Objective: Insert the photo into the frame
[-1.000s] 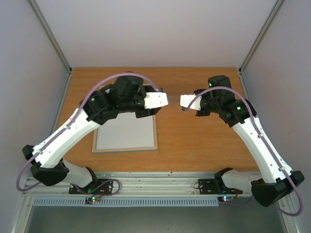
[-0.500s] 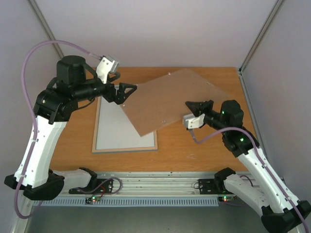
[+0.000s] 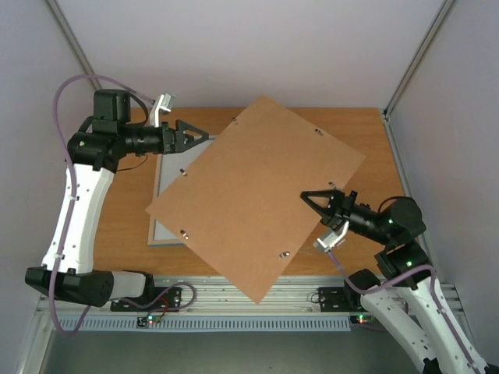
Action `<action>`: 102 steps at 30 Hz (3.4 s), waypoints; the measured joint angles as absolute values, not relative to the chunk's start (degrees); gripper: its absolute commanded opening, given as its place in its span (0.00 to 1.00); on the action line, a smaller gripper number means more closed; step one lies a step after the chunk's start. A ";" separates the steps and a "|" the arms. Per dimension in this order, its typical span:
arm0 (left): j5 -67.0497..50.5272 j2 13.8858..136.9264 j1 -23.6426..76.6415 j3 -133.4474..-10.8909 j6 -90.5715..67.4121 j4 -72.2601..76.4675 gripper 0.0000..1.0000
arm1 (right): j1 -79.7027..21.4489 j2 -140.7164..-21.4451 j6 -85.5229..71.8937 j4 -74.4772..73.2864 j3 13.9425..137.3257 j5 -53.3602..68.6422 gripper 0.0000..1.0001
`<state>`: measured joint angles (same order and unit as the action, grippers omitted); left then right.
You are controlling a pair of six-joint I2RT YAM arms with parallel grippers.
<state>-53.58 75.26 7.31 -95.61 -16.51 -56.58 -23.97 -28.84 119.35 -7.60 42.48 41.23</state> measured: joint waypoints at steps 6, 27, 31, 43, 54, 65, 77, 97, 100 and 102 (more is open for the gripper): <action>-59.86 76.14 6.87 -92.12 -20.34 -54.65 0.81 | -23.97 -23.66 119.66 -13.06 42.50 43.59 0.01; -70.28 76.20 11.44 -75.88 -37.21 -39.59 0.34 | -23.97 -22.94 119.66 -16.80 42.41 43.70 0.01; -70.94 76.20 12.23 -75.16 -37.41 -38.85 0.14 | -23.97 -23.14 119.68 -17.45 42.26 43.64 0.07; -72.58 76.44 8.95 -78.72 -39.00 -36.49 0.00 | -23.97 -24.43 120.11 -16.32 39.44 33.67 0.87; -48.95 74.67 2.50 -91.20 -23.14 -38.83 0.00 | -21.89 -34.02 108.44 -22.59 40.91 15.94 0.94; -47.75 73.41 2.46 -85.38 -23.99 -37.41 0.00 | -18.98 -64.38 55.77 -47.55 68.66 31.94 0.91; -53.21 72.14 1.43 -71.55 -47.68 -12.14 0.00 | -7.07 -70.91 8.27 -29.02 58.98 56.21 0.97; -53.52 69.84 1.19 -67.83 -52.42 -6.09 0.00 | -11.57 -87.42 -42.89 29.34 50.61 64.42 0.26; -51.83 69.12 0.51 -66.70 -52.49 -6.81 0.02 | -11.60 -89.47 -48.03 37.45 50.06 65.47 0.02; -49.74 68.79 -0.47 -66.11 -51.90 -9.32 0.10 | -11.35 -90.00 -50.74 42.41 50.00 66.24 0.01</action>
<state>-49.74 68.79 -0.47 -66.11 -51.90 -9.32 -11.35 -90.00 -50.74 42.41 50.00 66.24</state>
